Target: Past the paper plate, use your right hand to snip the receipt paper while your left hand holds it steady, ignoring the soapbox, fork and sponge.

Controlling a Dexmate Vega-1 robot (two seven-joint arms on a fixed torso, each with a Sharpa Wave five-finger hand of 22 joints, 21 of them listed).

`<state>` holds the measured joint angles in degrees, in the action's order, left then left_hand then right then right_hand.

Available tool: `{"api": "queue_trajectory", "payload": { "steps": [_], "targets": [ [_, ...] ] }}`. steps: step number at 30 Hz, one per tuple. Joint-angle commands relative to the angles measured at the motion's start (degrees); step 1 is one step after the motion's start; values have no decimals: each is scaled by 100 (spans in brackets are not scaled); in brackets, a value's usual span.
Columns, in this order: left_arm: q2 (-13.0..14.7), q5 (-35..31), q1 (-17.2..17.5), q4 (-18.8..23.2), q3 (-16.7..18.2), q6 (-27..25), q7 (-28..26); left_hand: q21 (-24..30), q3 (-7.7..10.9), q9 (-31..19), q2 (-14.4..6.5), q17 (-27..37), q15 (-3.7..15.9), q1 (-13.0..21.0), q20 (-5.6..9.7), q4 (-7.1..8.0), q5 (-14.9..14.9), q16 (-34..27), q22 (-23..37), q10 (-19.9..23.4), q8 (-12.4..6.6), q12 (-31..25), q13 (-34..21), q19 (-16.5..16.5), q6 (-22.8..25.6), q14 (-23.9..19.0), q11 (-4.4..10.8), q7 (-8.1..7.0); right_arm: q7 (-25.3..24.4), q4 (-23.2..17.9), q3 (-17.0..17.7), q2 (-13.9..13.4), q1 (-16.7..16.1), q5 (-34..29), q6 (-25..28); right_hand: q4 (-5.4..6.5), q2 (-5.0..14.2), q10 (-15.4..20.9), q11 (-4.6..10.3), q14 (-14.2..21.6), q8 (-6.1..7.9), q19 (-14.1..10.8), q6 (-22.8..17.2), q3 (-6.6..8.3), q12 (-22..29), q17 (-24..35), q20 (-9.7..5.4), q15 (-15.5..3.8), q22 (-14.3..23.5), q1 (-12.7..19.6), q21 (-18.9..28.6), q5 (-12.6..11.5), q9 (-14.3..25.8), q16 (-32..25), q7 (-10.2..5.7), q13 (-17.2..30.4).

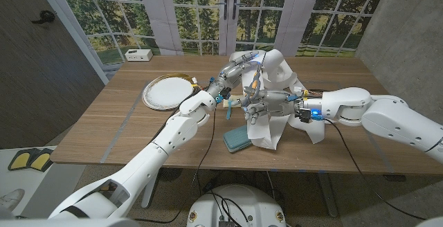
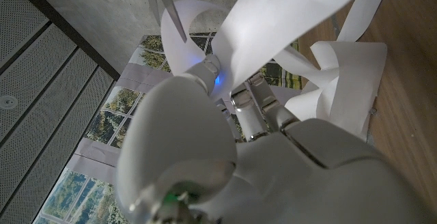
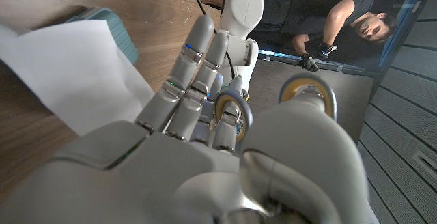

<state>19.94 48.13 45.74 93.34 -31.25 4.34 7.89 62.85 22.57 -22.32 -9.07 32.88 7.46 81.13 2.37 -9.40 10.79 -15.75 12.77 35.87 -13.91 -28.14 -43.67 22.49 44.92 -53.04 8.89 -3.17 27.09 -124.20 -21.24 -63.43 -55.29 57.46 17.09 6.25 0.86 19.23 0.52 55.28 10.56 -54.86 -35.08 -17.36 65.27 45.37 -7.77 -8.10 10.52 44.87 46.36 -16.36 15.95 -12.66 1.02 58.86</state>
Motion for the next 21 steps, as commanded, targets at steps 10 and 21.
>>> {"api": "queue_trajectory", "payload": {
  "steps": [10, 21],
  "targets": [
    [12, -26, 28, -18, -8, 14, -21, 79, 54, -21, -18, 19, 620, -41, 206, 5, 23, 20, -49, 60, 23, 30, 3, -50, 122, -67, -20, -32, -55, 187, 65, 55, 5, 36, -36, 23, 47, 96, 59, -20, 24, -19, 340, -9, 18, 7, 30, -9, 29, 18, -19, -44, -48, 13, 419, 28],
    [-17, -21, 19, -78, -11, 30, -2, 123, 57, -21, -16, 27, 619, -45, 206, 4, 23, 39, -98, 69, 39, 32, -8, -80, 137, -68, -26, -28, -50, 192, 81, 55, 59, 21, -4, 27, 58, 110, 64, -21, 26, -20, 335, -11, 25, 6, 24, -14, 30, 19, -26, -41, -102, 12, 420, 28]
  ]
}}
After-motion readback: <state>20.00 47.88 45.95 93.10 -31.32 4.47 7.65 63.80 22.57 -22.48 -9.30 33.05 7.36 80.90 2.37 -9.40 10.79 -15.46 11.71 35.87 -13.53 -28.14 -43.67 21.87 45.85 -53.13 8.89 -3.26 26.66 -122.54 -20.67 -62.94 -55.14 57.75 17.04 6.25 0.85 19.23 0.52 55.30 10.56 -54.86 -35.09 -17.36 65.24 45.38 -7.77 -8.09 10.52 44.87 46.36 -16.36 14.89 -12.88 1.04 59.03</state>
